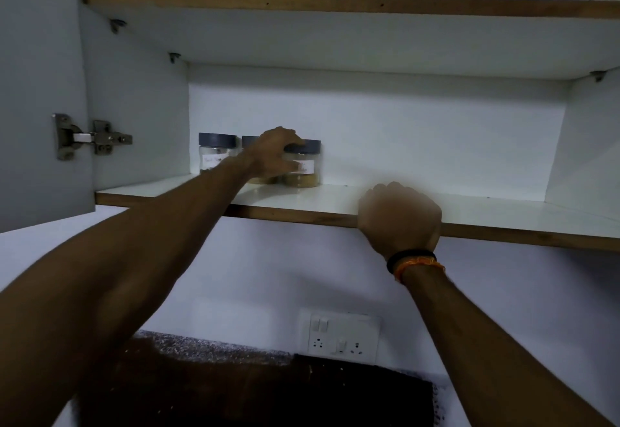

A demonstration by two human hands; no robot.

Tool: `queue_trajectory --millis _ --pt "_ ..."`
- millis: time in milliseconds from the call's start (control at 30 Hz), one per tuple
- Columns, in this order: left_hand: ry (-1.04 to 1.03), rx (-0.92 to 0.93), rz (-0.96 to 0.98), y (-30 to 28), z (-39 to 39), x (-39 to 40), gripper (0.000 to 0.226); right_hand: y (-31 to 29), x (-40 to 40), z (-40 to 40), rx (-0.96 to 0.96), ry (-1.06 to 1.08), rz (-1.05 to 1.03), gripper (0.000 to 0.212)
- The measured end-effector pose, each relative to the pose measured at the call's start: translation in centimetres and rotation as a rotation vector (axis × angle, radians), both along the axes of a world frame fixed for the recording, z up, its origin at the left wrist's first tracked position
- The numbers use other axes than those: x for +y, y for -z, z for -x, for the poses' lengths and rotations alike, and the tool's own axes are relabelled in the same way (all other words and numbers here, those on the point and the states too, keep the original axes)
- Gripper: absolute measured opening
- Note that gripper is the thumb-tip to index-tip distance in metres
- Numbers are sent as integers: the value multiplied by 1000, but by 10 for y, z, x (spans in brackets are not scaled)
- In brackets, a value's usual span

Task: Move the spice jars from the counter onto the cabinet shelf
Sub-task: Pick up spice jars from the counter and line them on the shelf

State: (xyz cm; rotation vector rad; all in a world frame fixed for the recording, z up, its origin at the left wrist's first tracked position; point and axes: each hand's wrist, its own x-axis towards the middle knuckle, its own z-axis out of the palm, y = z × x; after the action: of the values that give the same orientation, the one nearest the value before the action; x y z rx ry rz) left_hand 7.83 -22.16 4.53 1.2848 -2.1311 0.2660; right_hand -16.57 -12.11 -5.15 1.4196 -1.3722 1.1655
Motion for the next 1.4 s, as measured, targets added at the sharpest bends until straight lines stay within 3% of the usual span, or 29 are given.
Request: queue_trajectory --millis 233,400,500,667,800,900,1167,1400 --pt "2 -2 94 19 6 53 67 -3 5 2 62 39 -176 48" --pt "79 28 112 58 13 99 51 3 15 3 173 81 -246 52" --pt "89 91 159 80 22 122 45 13 25 -2 126 98 -278 56" --pt "139 50 310 118 45 157 52 42 43 -9 50 -65 -234 41" --pt "154 163 361 166 63 178 52 78 62 -14 61 -163 -205 60" --pt "154 175 247 207 72 184 53 112 76 -18 35 -207 -267 64" --pt "135 108 -188 313 72 204 62 215 114 -9 -82 -271 -700 60" --pt "132 103 -504 403 78 242 62 289 154 15 -83 -224 -972 48"
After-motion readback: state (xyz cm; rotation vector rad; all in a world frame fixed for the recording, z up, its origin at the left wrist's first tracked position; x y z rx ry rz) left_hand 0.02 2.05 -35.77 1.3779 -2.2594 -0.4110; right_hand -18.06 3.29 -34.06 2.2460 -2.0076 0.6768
